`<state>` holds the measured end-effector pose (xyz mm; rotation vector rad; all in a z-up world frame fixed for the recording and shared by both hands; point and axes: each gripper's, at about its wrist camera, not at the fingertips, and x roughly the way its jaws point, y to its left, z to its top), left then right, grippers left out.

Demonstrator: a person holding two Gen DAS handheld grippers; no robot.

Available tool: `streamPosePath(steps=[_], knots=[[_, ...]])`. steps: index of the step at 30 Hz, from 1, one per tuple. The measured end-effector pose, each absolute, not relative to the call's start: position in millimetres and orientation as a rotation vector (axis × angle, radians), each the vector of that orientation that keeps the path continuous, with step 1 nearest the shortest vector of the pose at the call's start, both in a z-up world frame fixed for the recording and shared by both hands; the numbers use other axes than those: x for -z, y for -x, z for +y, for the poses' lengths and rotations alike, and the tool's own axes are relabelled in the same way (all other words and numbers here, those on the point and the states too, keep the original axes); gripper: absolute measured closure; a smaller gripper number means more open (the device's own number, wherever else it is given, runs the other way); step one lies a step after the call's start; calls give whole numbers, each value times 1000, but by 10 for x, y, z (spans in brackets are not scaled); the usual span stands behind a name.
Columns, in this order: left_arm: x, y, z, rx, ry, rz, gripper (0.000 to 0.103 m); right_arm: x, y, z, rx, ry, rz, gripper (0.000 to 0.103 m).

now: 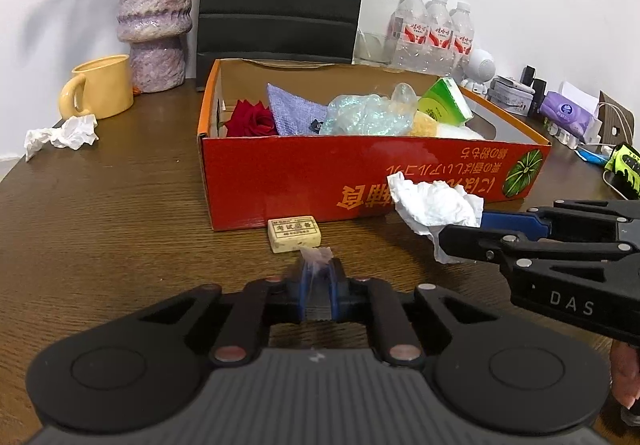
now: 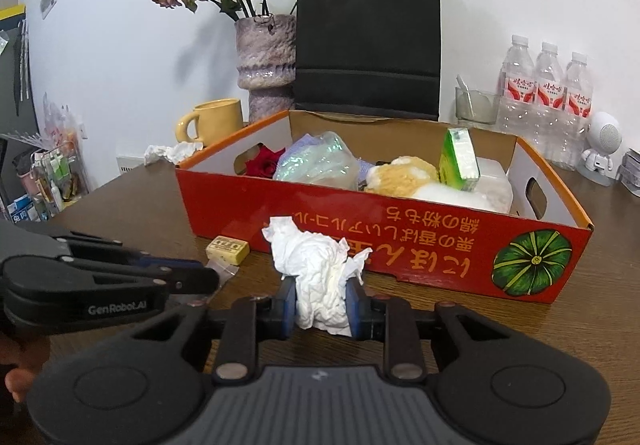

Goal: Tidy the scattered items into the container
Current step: 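Carry the clear bag and tissue into the box and open both tools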

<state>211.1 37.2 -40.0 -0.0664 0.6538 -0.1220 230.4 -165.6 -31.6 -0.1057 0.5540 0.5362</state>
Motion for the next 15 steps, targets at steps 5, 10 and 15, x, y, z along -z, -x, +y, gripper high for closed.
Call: streamPosePath(steps=[5, 10, 15], knots=[[374, -2074, 371, 126, 74, 635, 94, 308, -2290, -1636, -535, 105, 550, 79], [346, -2053, 368, 128, 79, 619, 96, 306, -2277, -1627, -534, 104, 549, 79], [297, -2003, 363, 130, 88, 592, 96, 282, -2251, -1634, -533, 98, 538, 79]])
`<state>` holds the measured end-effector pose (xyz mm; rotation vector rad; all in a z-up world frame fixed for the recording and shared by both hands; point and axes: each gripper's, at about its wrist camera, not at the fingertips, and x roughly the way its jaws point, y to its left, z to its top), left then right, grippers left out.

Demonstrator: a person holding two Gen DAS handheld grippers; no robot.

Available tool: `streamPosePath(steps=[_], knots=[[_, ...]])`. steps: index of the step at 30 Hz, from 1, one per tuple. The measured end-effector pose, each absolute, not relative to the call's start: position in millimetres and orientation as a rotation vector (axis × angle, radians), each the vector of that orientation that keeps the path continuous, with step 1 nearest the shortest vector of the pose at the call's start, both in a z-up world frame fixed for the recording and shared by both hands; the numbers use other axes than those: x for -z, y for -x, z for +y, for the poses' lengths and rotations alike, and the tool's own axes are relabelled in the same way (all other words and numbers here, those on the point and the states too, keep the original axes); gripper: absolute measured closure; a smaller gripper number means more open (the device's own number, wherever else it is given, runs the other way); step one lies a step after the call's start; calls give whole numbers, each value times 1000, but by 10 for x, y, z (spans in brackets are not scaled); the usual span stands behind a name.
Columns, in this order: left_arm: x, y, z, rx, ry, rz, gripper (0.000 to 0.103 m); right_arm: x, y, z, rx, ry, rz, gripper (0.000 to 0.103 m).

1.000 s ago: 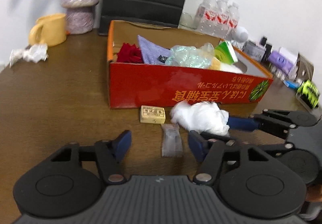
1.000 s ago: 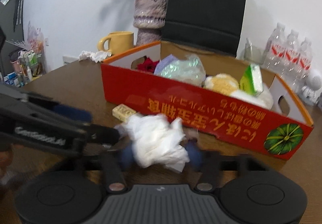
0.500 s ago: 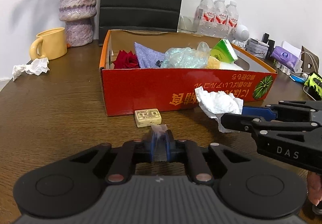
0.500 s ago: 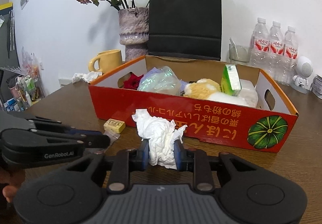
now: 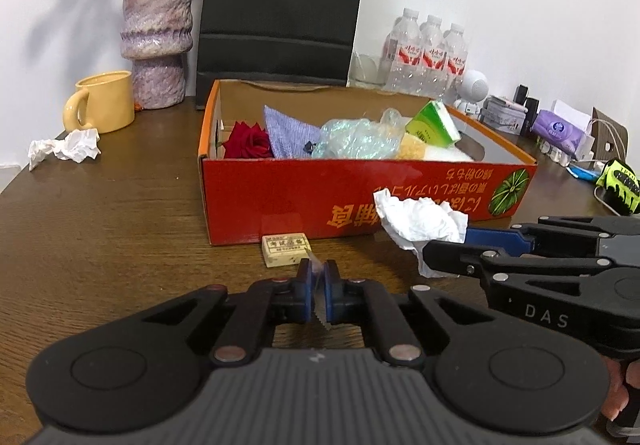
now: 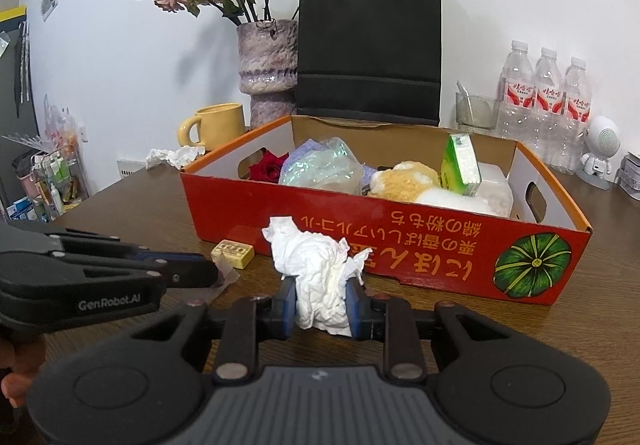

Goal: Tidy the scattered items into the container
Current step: 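Carry the clear bag and tissue into the box and open both tools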

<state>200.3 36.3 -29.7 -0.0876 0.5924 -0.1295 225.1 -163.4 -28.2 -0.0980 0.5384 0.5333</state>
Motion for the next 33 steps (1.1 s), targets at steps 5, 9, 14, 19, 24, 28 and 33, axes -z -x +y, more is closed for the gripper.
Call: streamPosePath(steps=[5, 9, 14, 19, 24, 28, 33], knots=[[202, -1938, 380, 138, 114, 555, 97, 183, -2188, -1662, -537, 93, 511, 79], [42, -1881, 383, 131, 134, 497, 97, 0, -2113, -1703, -544, 88, 462, 79], [-222, -1877, 354, 144, 132, 435, 97, -225, -2121, -1771, -544, 65, 415, 79], [-511, -2050, 304, 151, 122, 372, 97, -456, -2324, -1823, -502, 66, 375, 79], [-630, -2412, 289, 148, 165, 344, 97, -546, -2699, -1849, -473, 35, 391, 79], [-533, -2742, 322, 141, 224, 362, 97, -459, -3051, -1843, -452, 21, 432, 79], [-335, -3049, 354, 130, 212, 432, 97, -296, -3357, -1817, -452, 20, 512, 79]])
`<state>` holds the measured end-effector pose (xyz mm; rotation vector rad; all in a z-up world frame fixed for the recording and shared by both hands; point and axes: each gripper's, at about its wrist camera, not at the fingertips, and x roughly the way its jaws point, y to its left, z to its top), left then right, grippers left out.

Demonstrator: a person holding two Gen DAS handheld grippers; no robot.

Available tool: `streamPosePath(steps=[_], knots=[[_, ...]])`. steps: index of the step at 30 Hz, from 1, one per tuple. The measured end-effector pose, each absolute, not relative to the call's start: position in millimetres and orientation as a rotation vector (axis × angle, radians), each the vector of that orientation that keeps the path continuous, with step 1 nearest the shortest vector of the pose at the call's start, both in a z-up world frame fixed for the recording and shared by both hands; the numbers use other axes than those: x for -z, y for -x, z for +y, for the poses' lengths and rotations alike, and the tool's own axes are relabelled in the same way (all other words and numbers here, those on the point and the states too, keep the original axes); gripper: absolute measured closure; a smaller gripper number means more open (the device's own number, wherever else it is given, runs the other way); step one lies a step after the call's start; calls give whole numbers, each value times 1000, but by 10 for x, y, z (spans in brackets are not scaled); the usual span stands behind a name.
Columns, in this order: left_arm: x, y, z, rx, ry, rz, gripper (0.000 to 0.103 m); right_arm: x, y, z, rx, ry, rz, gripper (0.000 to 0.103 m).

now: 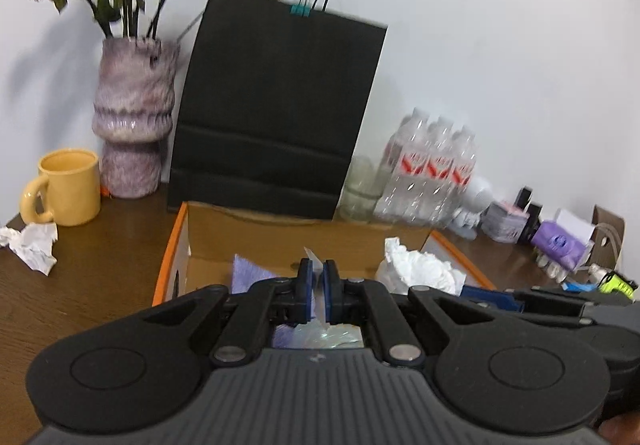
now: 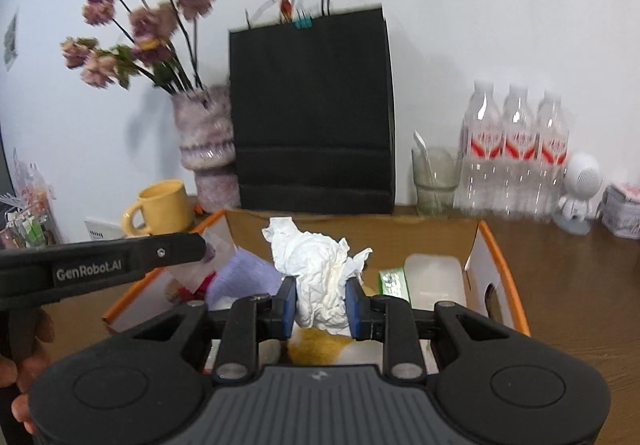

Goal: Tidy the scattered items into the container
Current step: 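Carry the clear bag and tissue into the box and open both tools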

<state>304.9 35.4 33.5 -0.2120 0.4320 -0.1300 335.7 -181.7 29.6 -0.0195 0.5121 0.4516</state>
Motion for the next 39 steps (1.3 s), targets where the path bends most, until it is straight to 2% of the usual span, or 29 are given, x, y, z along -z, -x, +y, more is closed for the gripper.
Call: streamPosePath(steps=[8, 10, 11, 12, 13, 14, 15, 16, 18, 33, 39], knots=[[-211, -3212, 354, 113, 181, 472, 97, -201, -3500, -1735, -447, 58, 553, 79], [-199, -3235, 347, 115, 178, 481, 95, -188, -3522, -1733, -445, 56, 562, 76], [-193, -3245, 342, 116, 175, 489, 85, -186, -3534, -1733, -440, 58, 567, 69], [-189, -3256, 339, 112, 171, 500, 72, -189, -3545, -1738, -436, 62, 572, 53], [-189, -3254, 339, 97, 173, 507, 42, -195, -3549, -1748, -436, 59, 576, 40], [-194, -3243, 345, 45, 171, 501, 25, -209, -3553, -1776, -413, 49, 572, 27], [-204, -3238, 356, 6, 167, 494, 16, -230, -3562, -1806, -394, 40, 567, 16], [-214, -3232, 378, -20, 169, 489, 1, -249, -3568, -1841, -389, 31, 564, 13], [-229, -3221, 435, -15, 202, 485, 0, -289, -3579, -1905, -402, 0, 566, 8], [-256, -3218, 418, 2, 221, 504, 0, -333, -3548, -1914, -375, 16, 582, 1], [-294, -3171, 375, 14, 213, 501, 0, -434, -3415, -1920, -369, 33, 552, 1]])
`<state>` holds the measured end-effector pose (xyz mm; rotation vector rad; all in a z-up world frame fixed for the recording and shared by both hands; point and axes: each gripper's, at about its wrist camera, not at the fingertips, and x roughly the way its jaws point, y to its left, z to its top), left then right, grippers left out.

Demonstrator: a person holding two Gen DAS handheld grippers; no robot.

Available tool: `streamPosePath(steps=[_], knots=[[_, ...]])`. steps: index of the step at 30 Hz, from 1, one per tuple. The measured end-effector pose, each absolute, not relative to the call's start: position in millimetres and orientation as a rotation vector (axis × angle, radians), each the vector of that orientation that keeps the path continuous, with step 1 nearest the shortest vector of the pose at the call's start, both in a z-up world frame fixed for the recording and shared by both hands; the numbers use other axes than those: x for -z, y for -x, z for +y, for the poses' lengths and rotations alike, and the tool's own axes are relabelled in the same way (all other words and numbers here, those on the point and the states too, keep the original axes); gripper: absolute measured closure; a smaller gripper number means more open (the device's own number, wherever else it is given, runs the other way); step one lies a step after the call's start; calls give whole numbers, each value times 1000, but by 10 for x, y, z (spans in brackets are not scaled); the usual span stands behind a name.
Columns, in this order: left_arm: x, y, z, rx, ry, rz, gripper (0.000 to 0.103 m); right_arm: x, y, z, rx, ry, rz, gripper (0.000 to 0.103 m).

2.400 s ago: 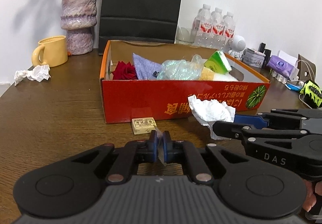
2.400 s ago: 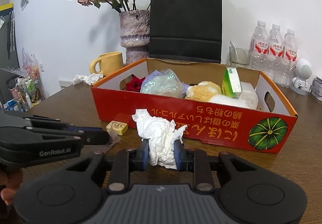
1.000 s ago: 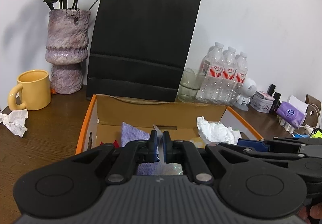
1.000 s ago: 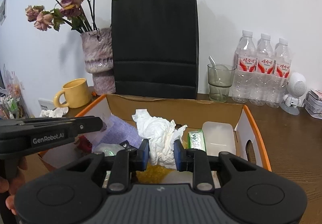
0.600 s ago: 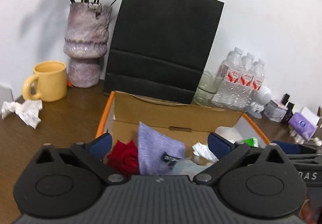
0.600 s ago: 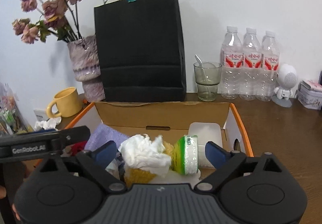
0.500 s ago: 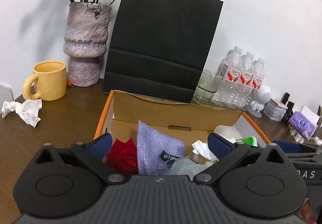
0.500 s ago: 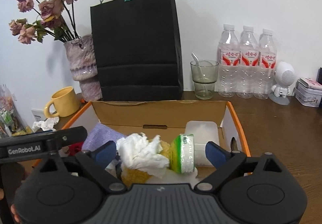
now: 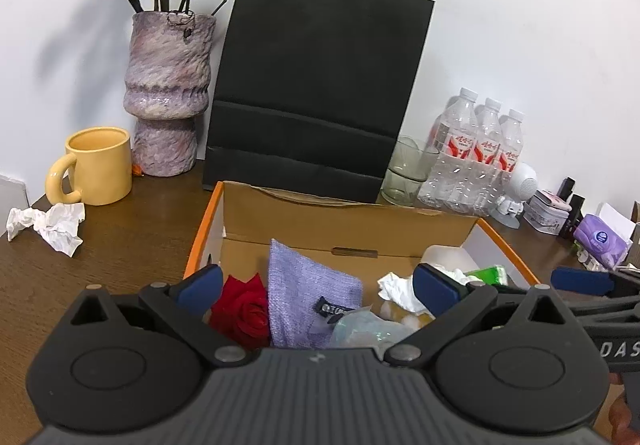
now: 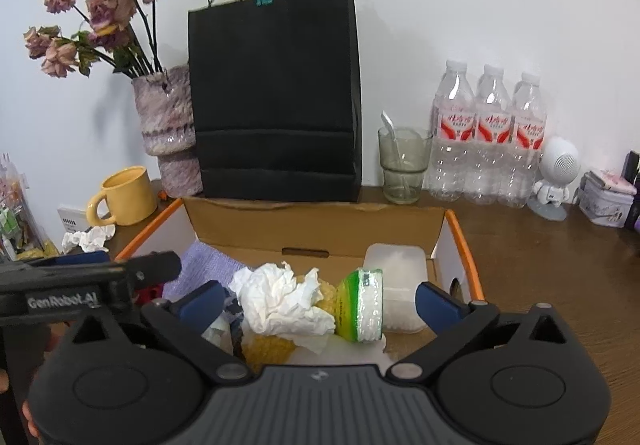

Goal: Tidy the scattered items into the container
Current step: 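Carry the clear bag and tissue into the box and open both tools, then grasp the gold soap bar with the left tool while the right tool grasps a small clear packet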

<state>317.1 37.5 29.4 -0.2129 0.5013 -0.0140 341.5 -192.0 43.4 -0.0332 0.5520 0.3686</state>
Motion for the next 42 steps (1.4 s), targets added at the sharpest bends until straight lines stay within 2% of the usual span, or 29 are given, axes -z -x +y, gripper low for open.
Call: streamPosePath(steps=[10, 19, 22, 27, 29, 30, 31, 32, 33, 34, 35, 36, 37, 42], knots=[[-435, -2627, 462, 22, 258, 456, 0, -533, -2837, -2151, -356, 35, 510, 0], [-8, -2260, 622, -38, 240, 571, 0, -132, -2415, -2057, -466, 96, 580, 3], [196, -2275, 610, -44, 242, 641, 0, 88, -2506, -1903, -476, 115, 660, 16], [302, -2382, 478, -47, 164, 664, 8, 311, -2654, -1752, -466, 150, 703, 27], [327, -2434, 444, -46, 154, 673, 20, 344, -2692, -1700, -464, 164, 686, 28], [345, -2462, 434, -39, 161, 682, 22, 356, -2716, -1675, -462, 168, 679, 30], [359, -2494, 424, -30, 167, 692, 30, 368, -2755, -1659, -464, 165, 678, 34], [376, -2516, 409, -25, 166, 697, 37, 378, -2783, -1637, -475, 157, 683, 43], [386, -2528, 386, -29, 151, 692, 38, 392, -2805, -1627, -489, 150, 693, 55], [395, -2538, 355, -33, 129, 688, 46, 413, -2813, -1609, -503, 150, 703, 61], [404, -2535, 326, -30, 101, 681, 61, 417, -2782, -1605, -503, 165, 686, 72], [412, -2523, 303, -31, 79, 675, 67, 414, -2748, -1592, -509, 182, 678, 86], [417, -2506, 297, -27, 70, 669, 70, 406, -2727, -1592, -515, 181, 678, 87], [409, -2423, 315, 6, 84, 654, 71, 380, -2654, -1646, -517, 156, 662, 92]])
